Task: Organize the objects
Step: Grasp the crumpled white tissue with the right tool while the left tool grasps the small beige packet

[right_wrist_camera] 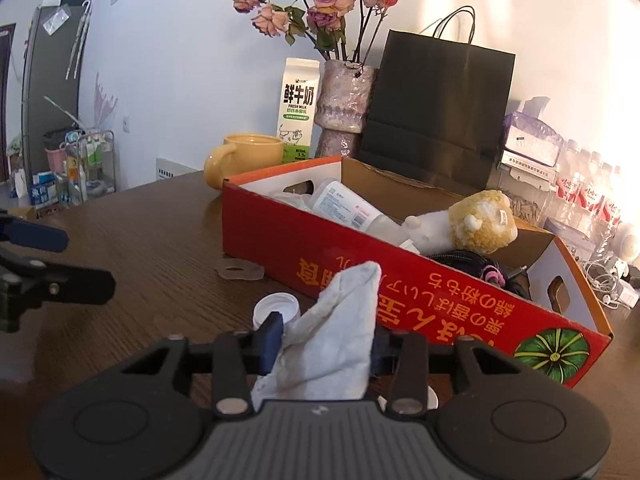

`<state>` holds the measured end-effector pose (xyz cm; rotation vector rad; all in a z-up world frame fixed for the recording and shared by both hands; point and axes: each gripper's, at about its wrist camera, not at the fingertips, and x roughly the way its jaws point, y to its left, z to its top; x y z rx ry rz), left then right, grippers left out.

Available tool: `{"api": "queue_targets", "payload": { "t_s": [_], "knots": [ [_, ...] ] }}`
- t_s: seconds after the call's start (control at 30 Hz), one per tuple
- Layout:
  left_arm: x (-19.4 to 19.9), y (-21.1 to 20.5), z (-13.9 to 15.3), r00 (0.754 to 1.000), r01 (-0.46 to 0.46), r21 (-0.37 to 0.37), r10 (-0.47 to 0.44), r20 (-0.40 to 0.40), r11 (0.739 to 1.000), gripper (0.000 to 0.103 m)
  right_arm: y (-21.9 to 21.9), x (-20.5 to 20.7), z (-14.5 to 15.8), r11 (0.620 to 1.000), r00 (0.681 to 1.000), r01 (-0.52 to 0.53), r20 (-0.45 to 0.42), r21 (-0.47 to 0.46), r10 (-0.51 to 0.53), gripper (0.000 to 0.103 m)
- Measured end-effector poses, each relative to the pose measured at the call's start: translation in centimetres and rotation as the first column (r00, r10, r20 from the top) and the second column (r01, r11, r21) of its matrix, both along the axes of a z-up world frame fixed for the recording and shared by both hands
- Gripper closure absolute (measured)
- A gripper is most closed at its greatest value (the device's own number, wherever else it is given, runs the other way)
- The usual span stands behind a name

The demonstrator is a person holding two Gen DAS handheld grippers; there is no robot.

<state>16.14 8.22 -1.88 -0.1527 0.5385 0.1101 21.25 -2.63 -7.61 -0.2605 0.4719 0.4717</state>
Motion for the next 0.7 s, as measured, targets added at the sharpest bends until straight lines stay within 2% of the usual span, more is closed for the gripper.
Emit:
{"api": "queue_targets", "payload": {
  "t_s": [0.27,0.53,0.7],
  "knots": [
    [0.6,-1.3,0.0,1.0,0.018,0.014,-0.018,-0.014,1.0,0.0,-1.2,-1.1,0.5,0.997,1.0,-0.025,-0.013,0.068,0.026,0.074],
    [2.4,-3.2,-0.2,0.998,0.051,0.037,-0.05,-0.037,0.998,0.0,-2.4,-1.6,0.9,0.992,0.999,-0.033,-0.019,0.124,0.035,0.088],
    [3.9,-4.8,-0.1,0.996,0.08,0.055,-0.078,-0.044,0.995,0.0,-4.5,-1.8,1.5,0.976,0.999,-0.028,-0.009,0.214,0.03,0.091]
  ]
}}
